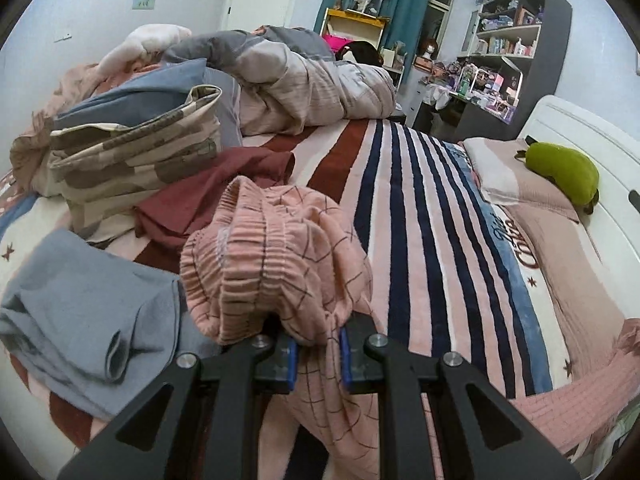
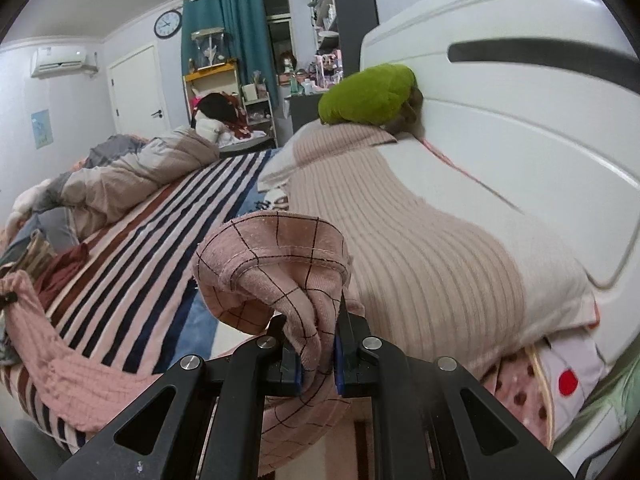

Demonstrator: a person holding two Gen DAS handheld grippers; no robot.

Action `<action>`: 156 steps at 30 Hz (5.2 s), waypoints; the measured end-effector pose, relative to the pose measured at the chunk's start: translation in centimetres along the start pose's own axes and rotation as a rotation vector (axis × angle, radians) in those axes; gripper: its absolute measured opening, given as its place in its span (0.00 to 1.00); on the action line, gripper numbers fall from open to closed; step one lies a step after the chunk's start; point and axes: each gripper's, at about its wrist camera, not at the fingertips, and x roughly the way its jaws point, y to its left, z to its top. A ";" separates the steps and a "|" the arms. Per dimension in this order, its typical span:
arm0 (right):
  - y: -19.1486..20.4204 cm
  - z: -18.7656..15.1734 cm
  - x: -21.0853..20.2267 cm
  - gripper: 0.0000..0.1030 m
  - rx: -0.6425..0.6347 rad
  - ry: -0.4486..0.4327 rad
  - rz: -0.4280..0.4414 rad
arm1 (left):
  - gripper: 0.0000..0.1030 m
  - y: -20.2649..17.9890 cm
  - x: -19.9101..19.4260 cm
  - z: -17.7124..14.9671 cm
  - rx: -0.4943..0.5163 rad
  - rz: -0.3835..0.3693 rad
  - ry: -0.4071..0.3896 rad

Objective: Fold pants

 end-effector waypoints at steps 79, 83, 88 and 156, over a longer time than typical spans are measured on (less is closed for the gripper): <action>-2.2 -0.7 9.7 0.08 -0.217 0.221 -0.006 | 0.60 -12.1 10.1 -2.4 0.286 -0.155 0.123; -2.3 0.1 13.0 0.07 -0.197 0.249 -0.058 | 0.60 -11.0 11.1 -2.5 0.279 -0.114 0.131; -3.7 1.6 14.2 0.06 -0.142 0.199 -0.154 | 0.60 -9.1 11.0 -2.3 0.245 -0.092 0.121; -2.9 -3.8 4.9 0.67 -0.032 0.043 -0.086 | 0.14 -26.5 9.2 -10.5 0.465 -0.320 0.215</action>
